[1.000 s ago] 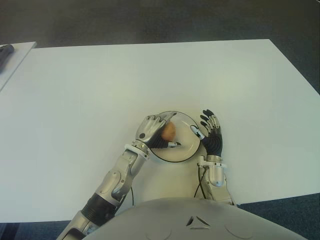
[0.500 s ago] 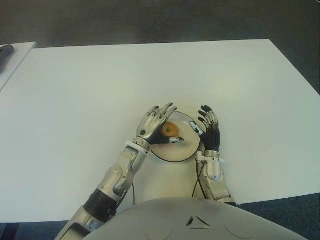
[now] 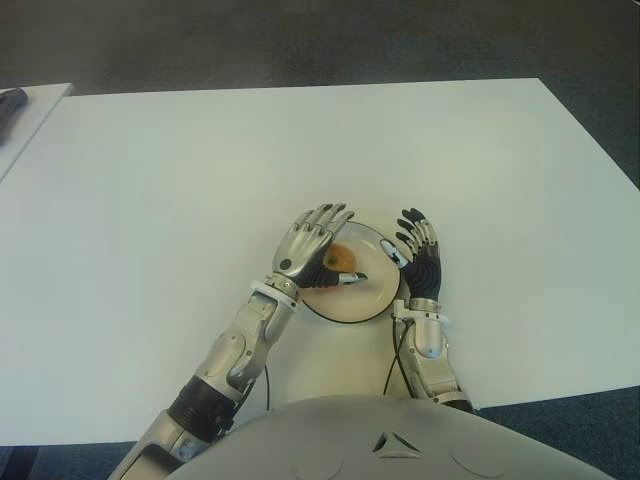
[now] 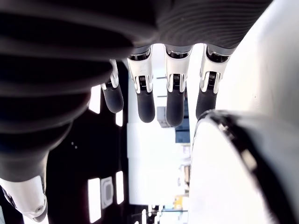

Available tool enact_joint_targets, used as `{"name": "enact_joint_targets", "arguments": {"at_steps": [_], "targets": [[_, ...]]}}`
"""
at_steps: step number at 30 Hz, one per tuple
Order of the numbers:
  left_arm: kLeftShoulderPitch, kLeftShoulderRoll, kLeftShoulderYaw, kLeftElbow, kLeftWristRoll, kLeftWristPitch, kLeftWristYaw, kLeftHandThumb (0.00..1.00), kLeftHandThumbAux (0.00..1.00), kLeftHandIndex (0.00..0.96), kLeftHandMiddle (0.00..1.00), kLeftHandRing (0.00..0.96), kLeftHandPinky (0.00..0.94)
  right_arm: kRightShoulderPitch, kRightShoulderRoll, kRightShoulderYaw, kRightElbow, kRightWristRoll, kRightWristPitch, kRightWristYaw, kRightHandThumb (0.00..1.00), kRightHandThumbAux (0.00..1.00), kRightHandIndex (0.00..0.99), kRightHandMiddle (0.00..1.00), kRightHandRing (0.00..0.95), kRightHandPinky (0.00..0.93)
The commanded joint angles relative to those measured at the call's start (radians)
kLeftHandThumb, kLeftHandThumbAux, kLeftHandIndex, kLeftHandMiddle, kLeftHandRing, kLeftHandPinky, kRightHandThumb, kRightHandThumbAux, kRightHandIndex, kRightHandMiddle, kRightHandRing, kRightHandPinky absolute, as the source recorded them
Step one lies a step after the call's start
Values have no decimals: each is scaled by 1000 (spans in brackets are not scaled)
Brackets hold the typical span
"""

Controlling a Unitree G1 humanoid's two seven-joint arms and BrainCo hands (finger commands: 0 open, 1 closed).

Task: Put the apples into the plate.

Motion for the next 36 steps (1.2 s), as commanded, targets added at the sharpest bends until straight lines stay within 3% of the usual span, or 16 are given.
{"name": "enact_joint_targets", "arguments": {"at_steps": [1, 7, 12, 17, 23, 27, 31, 35, 36], "targets": [[-3, -1, -2, 20, -13, -7, 20, 187, 352, 0, 0, 0, 2, 80, 46, -16, 191, 2, 71, -6, 464, 631, 143, 209, 211, 253], [26, 20, 46, -22, -51, -13, 23, 178, 354, 0, 0, 0, 2, 89, 46, -11, 178, -11, 81, -18, 458, 631, 145, 210, 209, 236], [104, 42, 137, -182, -122, -6, -5, 151, 334, 8, 0, 0, 64, 88, 58, -14, 163, -15, 90, -42, 464, 651, 158, 211, 207, 220], [162, -1, 190, -280, -187, 3, 12, 159, 350, 42, 24, 56, 179, 91, 66, -10, 144, -20, 99, -70, 471, 656, 165, 208, 203, 209], [232, -45, 247, -331, -283, 0, 24, 196, 396, 104, 85, 114, 197, 110, 58, 1, 109, -29, 131, -74, 450, 658, 160, 191, 184, 190], [273, -62, 304, -310, -395, -16, 13, 212, 429, 132, 107, 122, 167, 116, 56, 0, 98, -29, 134, -73, 441, 660, 156, 183, 173, 176], [251, -79, 359, -167, -508, -38, 16, 219, 472, 146, 116, 125, 167, 120, 55, 1, 91, -27, 136, -68, 440, 662, 155, 179, 167, 170], [236, -112, 361, -80, -570, -6, -12, 202, 535, 154, 120, 126, 172, 130, 51, 2, 77, -29, 140, -66, 446, 663, 158, 179, 166, 172], [237, -130, 353, -64, -593, 31, -35, 196, 549, 155, 119, 125, 170, 134, 49, 2, 73, -31, 139, -66, 447, 664, 158, 179, 166, 172]]}}
